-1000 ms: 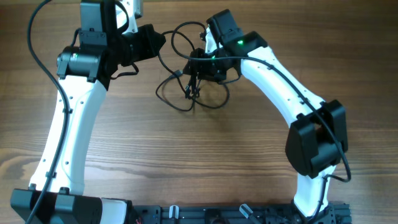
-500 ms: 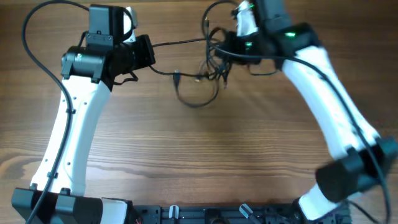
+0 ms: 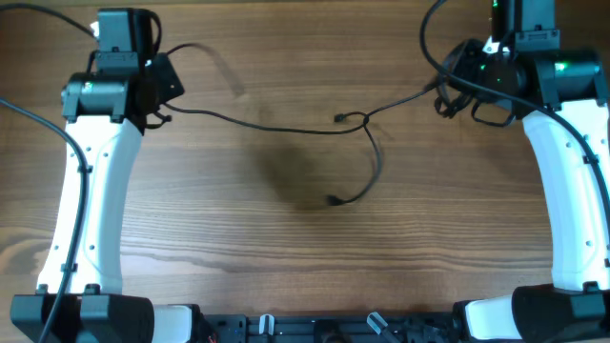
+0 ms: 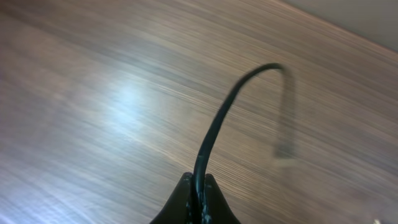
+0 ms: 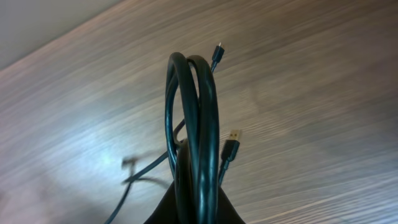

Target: Untangle cables

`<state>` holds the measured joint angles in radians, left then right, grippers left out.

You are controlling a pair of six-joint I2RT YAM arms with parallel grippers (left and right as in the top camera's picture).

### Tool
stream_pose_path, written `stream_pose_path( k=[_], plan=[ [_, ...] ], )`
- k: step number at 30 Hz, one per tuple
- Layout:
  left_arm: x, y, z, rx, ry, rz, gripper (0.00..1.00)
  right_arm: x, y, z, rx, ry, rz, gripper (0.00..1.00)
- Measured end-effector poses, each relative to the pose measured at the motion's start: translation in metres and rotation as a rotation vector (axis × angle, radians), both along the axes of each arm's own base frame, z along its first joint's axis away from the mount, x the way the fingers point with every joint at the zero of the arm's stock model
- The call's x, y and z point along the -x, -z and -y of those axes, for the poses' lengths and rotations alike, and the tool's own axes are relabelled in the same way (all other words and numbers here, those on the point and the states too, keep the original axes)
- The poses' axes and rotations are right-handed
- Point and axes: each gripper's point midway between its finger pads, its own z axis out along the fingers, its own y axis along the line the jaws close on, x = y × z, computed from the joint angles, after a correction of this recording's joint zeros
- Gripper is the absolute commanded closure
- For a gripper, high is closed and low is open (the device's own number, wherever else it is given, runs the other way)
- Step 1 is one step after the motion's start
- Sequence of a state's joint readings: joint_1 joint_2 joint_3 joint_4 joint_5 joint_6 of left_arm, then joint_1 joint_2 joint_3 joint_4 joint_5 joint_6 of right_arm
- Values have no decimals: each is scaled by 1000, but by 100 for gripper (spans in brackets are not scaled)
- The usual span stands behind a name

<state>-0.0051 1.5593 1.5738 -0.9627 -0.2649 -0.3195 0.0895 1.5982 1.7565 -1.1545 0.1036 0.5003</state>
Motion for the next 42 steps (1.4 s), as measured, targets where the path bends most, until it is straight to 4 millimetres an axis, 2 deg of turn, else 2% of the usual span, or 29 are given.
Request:
stream_pose_path(
  k=[2, 3, 6, 10, 13, 15, 18, 23, 24, 26, 32, 35, 40, 42],
  plan=[
    [2, 0, -11, -10, -31, -1, 96, -4, -3, 6, 9, -8, 18, 96],
    [3, 0, -17, -16, -46, -3, 96, -8, -5, 3, 3, -43, 32, 96],
    [3, 0, -17, -6, -43, -2, 96, -11, -7, -16, -31, -167, 48, 96],
    [-1, -3, -20, -2, -51, 17, 96, -10, -7, -20, -48, -187, 48, 96],
    [1, -4, -40, 19, -130, 38, 96, -10, -7, -20, -51, -179, 48, 96],
    [3, -7, -66, 37, -223, 71, 96, -8, -6, -15, -44, -136, 37, 96],
    [10, -11, -103, 47, -336, 109, 96, -7, -4, 2, -5, -46, 28, 96],
    [28, -11, -145, 45, -455, 118, 96, -5, -4, 59, 26, 126, 29, 96],
    [31, -12, -150, 45, -470, 119, 96, -3, -5, 75, 24, 162, 30, 96],
    [33, -12, -155, 45, -482, 121, 96, -3, -6, 92, 16, 172, 37, 96],
    [19, -30, -166, 9, -505, 225, 96, -7, -4, 103, 25, 161, 46, 96],
    [19, -37, -178, -17, -536, 261, 96, -7, 7, 125, 24, 225, 20, 96],
    [32, -42, -204, -40, -608, 281, 96, 1, 34, 178, 12, 352, -49, 96],
    [33, -44, -208, -44, -618, 295, 96, 2, 33, 186, 10, 370, -41, 96]
  ],
)
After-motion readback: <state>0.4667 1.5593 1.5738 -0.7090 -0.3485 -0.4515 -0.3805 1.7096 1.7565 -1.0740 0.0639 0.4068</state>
